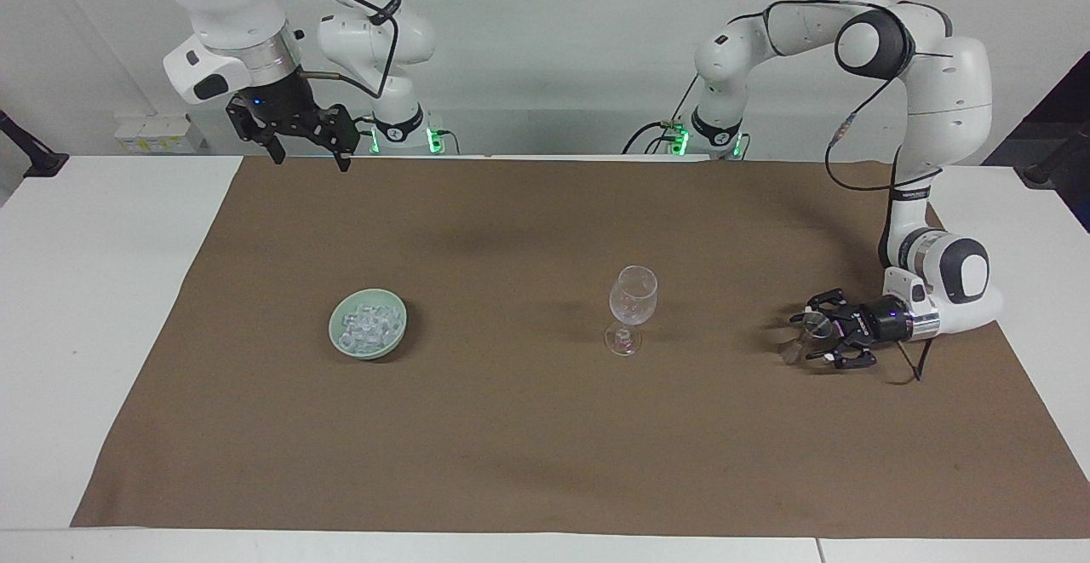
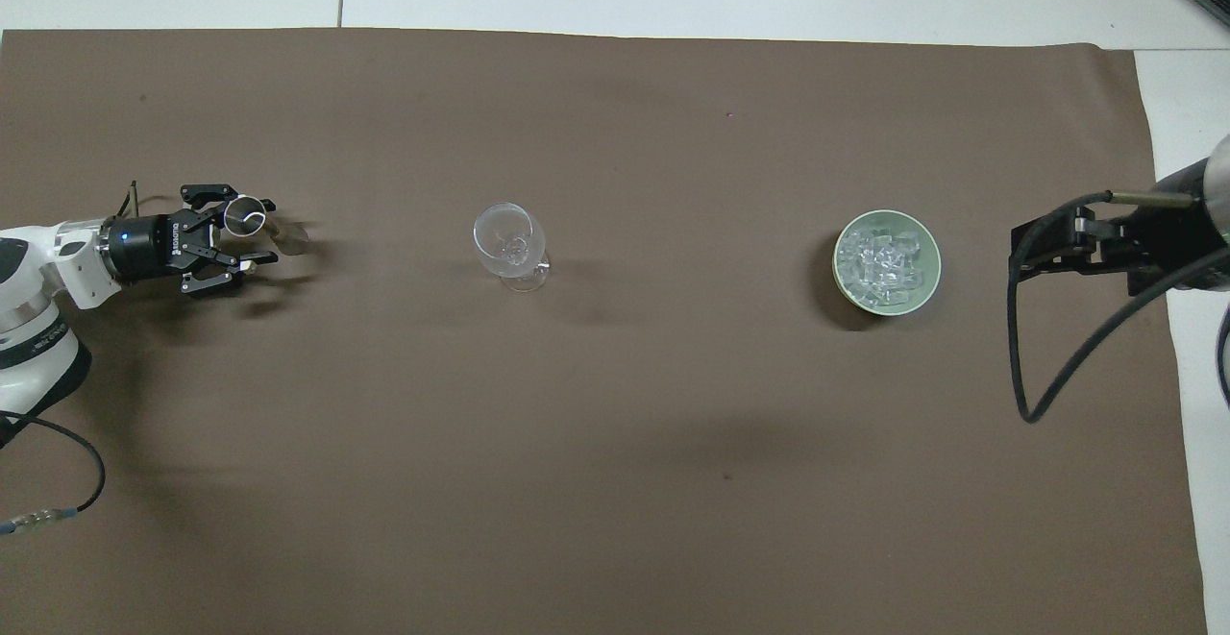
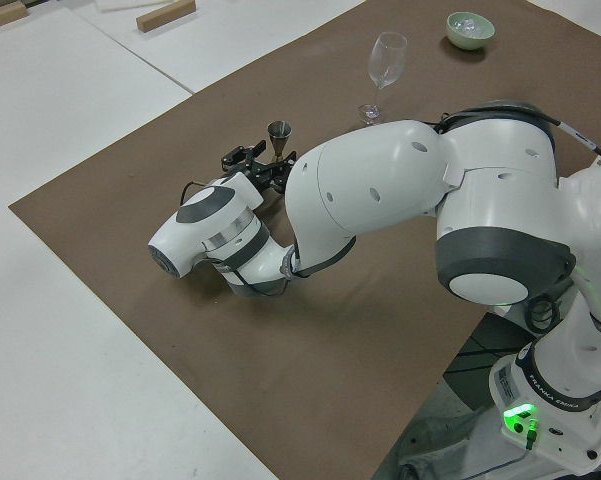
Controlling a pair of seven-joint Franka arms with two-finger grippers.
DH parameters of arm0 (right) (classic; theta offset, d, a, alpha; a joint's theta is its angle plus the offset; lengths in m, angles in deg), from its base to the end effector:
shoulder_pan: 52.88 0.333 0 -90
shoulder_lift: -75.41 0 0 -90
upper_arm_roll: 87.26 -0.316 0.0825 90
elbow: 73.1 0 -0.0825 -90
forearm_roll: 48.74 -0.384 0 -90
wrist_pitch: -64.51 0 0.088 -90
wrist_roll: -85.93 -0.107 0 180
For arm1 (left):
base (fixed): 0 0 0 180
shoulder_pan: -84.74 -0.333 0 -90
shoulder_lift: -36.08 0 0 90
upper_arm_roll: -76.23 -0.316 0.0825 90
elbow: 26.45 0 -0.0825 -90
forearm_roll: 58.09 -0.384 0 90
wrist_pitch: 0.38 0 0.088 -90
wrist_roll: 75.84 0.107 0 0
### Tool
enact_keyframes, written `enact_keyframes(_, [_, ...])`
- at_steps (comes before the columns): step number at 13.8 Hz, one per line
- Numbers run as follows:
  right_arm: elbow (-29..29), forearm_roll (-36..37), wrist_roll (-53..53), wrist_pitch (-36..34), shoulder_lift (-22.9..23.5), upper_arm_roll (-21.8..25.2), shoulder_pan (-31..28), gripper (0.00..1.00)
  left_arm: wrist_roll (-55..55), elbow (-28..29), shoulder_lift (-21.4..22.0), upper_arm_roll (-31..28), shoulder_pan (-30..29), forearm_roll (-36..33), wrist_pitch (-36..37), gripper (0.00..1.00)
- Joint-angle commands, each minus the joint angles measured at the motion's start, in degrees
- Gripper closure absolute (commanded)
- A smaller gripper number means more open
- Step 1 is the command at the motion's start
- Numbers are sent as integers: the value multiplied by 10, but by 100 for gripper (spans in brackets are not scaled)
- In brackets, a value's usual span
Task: Pour wine and add ice with both arms
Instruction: 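Grasp the metal shot cup with the left gripper and lift it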
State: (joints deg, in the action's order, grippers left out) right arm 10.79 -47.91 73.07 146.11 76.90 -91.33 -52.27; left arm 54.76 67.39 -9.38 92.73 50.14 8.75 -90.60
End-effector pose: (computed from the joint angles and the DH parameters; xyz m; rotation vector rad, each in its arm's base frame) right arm 0.5459 0.0424 0.6474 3.1095 -0.2249 -0.0986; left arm 0.6257 0.1254 0.2003 1.3904 -1.1203 1.1685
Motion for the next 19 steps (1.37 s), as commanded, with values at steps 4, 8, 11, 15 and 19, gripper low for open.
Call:
enact_keyframes(4, [-9, -12, 11, -4, 5, -2, -6, 0, 24, -7, -12, 1, -1, 13, 12, 54])
enact_keyframes(8, [-9, -12, 11, -4, 5, -2, -7, 0, 25, -3, -13, 1, -3, 14, 16, 62])
enact_keyframes(11, [-9, -12, 11, -4, 5, -2, -7, 0, 26, -2, -13, 1, -4, 15, 17, 83])
enact_keyframes(15, [-9, -12, 11, -4, 5, -2, -6, 0, 23, -5, -13, 3, -3, 15, 22, 100])
enact_keyframes(19, [-9, -12, 11, -4, 5, -2, -7, 0, 14, -10, -1, 28, -6, 15, 46, 100])
